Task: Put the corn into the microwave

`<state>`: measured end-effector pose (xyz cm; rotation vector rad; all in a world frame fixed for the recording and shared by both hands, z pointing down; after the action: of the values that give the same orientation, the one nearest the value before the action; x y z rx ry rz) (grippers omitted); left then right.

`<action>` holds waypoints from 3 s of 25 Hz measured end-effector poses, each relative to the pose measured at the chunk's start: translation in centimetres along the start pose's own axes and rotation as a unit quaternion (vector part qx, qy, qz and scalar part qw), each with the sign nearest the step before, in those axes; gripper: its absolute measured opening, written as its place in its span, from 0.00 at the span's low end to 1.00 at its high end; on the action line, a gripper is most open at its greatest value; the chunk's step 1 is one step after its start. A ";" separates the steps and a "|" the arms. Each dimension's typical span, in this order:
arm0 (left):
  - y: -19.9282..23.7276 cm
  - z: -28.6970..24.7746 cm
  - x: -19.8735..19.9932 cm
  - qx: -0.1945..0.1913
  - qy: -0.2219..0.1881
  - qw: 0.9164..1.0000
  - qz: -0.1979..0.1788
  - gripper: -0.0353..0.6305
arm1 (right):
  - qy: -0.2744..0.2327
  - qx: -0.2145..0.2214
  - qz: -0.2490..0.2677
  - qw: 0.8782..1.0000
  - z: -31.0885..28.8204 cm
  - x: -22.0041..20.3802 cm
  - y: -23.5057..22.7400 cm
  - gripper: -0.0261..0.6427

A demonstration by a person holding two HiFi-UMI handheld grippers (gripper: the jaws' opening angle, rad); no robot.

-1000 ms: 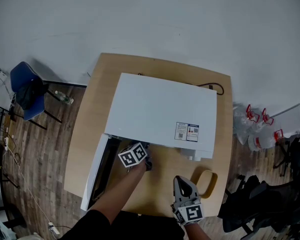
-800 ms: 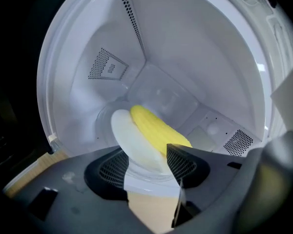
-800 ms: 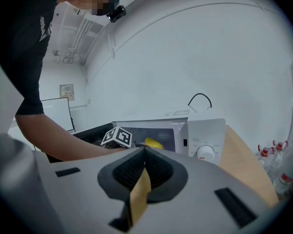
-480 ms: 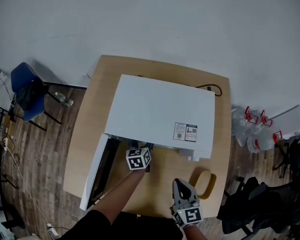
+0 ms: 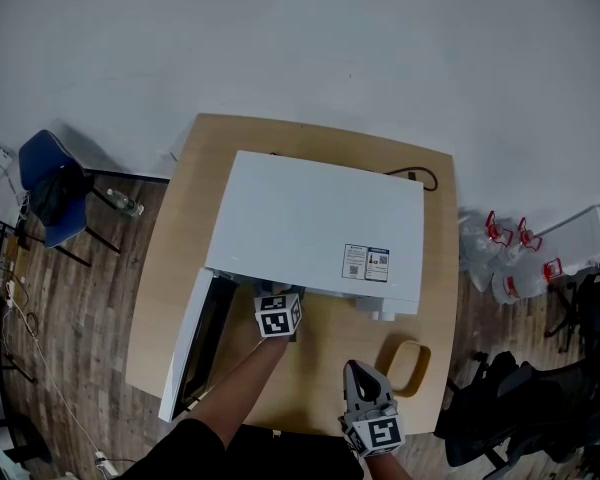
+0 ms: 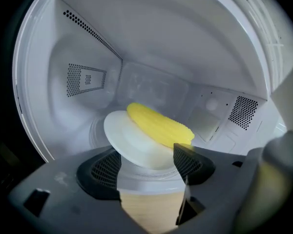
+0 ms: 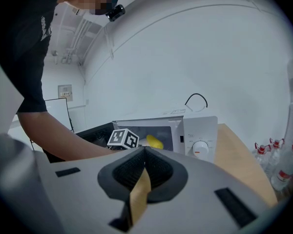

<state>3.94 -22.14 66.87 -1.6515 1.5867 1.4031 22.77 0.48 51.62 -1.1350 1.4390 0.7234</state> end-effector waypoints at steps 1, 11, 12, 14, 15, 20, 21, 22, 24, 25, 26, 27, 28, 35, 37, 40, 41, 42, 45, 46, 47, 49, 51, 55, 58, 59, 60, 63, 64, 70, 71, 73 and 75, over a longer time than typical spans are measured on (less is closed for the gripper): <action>0.0 0.1 0.0 -0.001 -0.003 1.000 0.007 0.52 | -0.008 0.001 0.001 1.000 0.1 -0.1 0.0 0.13; 0.0 0.8 -0.5 0.028 0.000 0.999 -0.044 0.55 | -0.011 0.007 -0.001 1.000 0.3 -0.2 0.5 0.13; 0.1 0.8 -0.5 0.032 0.000 0.999 -0.043 0.55 | -0.010 0.007 -0.001 1.000 0.3 -0.2 0.5 0.13; 0.1 0.8 -0.4 0.034 0.001 0.999 -0.032 0.56 | -0.010 0.007 -0.001 1.000 0.3 -0.2 0.6 0.13; 0.2 0.8 -0.3 0.034 0.000 0.999 -0.020 0.56 | -0.010 0.007 -0.002 1.000 0.3 -0.2 0.6 0.13; 1.0 1.2 0.4 0.019 -0.009 0.997 0.074 0.56 | -0.013 0.010 -0.002 1.000 0.2 -0.1 0.8 0.13; 1.0 1.3 0.4 0.015 -0.007 0.997 0.078 0.56 | -0.014 0.010 -0.003 1.000 0.2 -0.2 0.8 0.13; 1.0 1.3 0.4 0.013 -0.002 0.997 0.072 0.56 | -0.014 0.011 -0.003 1.000 0.1 -0.2 0.9 0.13; 0.8 1.3 0.3 0.015 0.015 0.999 0.038 0.56 | -0.015 0.015 -0.006 1.000 0.0 0.1 1.2 0.13; 0.7 1.2 0.3 0.019 0.026 0.999 0.017 0.56 | -0.013 0.018 -0.007 1.000 -0.2 0.4 1.4 0.13; 0.6 1.1 0.2 0.023 0.036 0.999 -0.002 0.56 | -0.008 0.019 -0.008 1.000 -0.3 0.7 1.4 0.13; 0.6 1.1 0.2 0.028 0.044 0.999 -0.016 0.56 | -0.006 0.019 -0.008 1.000 -0.2 0.6 1.4 0.13; 0.6 1.0 0.1 0.032 0.049 0.998 -0.023 0.56 | -0.008 0.018 -0.008 1.000 -0.2 0.5 1.3 0.13; 1.1 0.9 -0.6 0.045 0.039 0.998 0.014 0.59 | -0.012 0.007 -0.002 1.000 0.2 -0.3 0.6 0.13; 1.1 0.7 -0.6 0.046 0.037 0.998 0.017 0.59 | -0.012 0.006 -0.003 1.000 0.2 -0.3 0.6 0.13; 1.2 0.7 -0.6 0.046 0.032 0.998 0.017 0.60 | -0.011 0.006 -0.004 1.000 0.1 -0.3 0.6 0.13; 1.2 0.7 -0.6 0.046 0.029 0.998 0.016 0.60 | -0.010 0.007 -0.004 1.000 0.1 -0.3 0.6 0.13; 1.3 0.8 -0.7 0.046 0.025 0.998 0.015 0.60 | -0.010 0.009 -0.004 1.000 0.0 -0.2 0.6 0.13; 1.3 1.0 -0.7 0.043 0.017 0.999 0.011 0.60 | -0.013 0.007 -0.004 1.000 0.2 0.0 0.7 0.13; 1.4 1.1 -0.6 0.040 0.015 0.999 0.010 0.60 | -0.015 0.004 -0.002 1.000 0.3 -0.1 0.7 0.13; 1.4 1.2 -0.5 0.038 0.012 0.999 0.009 0.60 | -0.016 0.001 -0.001 1.000 0.5 -0.2 0.7 0.13; 1.2 1.6 -0.2 0.032 0.005 0.999 0.002 0.60 | -0.017 -0.004 0.000 1.000 0.8 -0.2 0.7 0.13; 0.9 2.0 0.2 0.024 0.001 1.000 -0.002 0.60 | -0.018 -0.009 0.002 1.000 1.1 -0.3 0.8 0.13; 0.5 4.1 1.0 0.012 -0.007 1.000 -0.013 0.60 | -0.019 -0.016 0.005 1.000 1.7 -0.1 1.6 0.13; 0.2 6.8 1.7 0.001 -0.020 0.999 -0.026 0.60 | -0.028 -0.020 -0.006 0.999 2.2 0.1 3.0 0.13; 0.0 7.8 1.9 -0.005 -0.024 0.999 -0.029 0.60 | -0.034 -0.021 -0.006 0.999 2.4 0.2 3.4 0.13; -0.2 8.8 2.1 -0.012 -0.026 0.999 -0.032 0.60 | -0.039 -0.023 -0.003 0.999 2.7 0.2 3.9 0.13; -0.7 12.3 2.3 -0.036 -0.034 0.998 -0.037 0.60 | -0.037 -0.033 0.012 0.999 3.6 0.7 5.4 0.13; -0.9 13.5 2.4 -0.045 -0.038 0.997 -0.039 0.60 | -0.041 -0.035 0.015 0.998 3.9 0.6 5.9 0.13; -1.5 21.8 3.6 -0.112 -0.061 0.991 -0.045 0.60 | -0.058 -0.063 0.029 0.996 6.3 0.5 9.7 0.13; -1.4 23.3 3.8 -0.123 -0.065 0.989 -0.046 0.60 | -0.059 -0.071 0.031 0.995 6.9 0.6 10.5 0.13; -1.2 26.3 4.4 -0.138 -0.075 0.986 -0.050 0.60 | -0.066 -0.086 0.034 0.994 8.0 0.7 12.2 0.13; -0.8 29.5 5.3 -0.144 -0.095 0.984 -0.055 0.60 | -0.071 -0.099 0.035 0.992 9.1 0.9 13.8 0.13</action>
<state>-6.61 0.88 50.75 -1.6739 1.2145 1.7373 13.54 13.37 46.71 -1.1633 1.3133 0.9958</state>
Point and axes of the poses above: the fingertips, and each gripper's own axes: z backward along the fingers, y to its left, x out of its top, the point moved 10 cm from there along z, backward along the fingers, and after that the axes turned 9 degrees about -y, right-handed, at the moved point
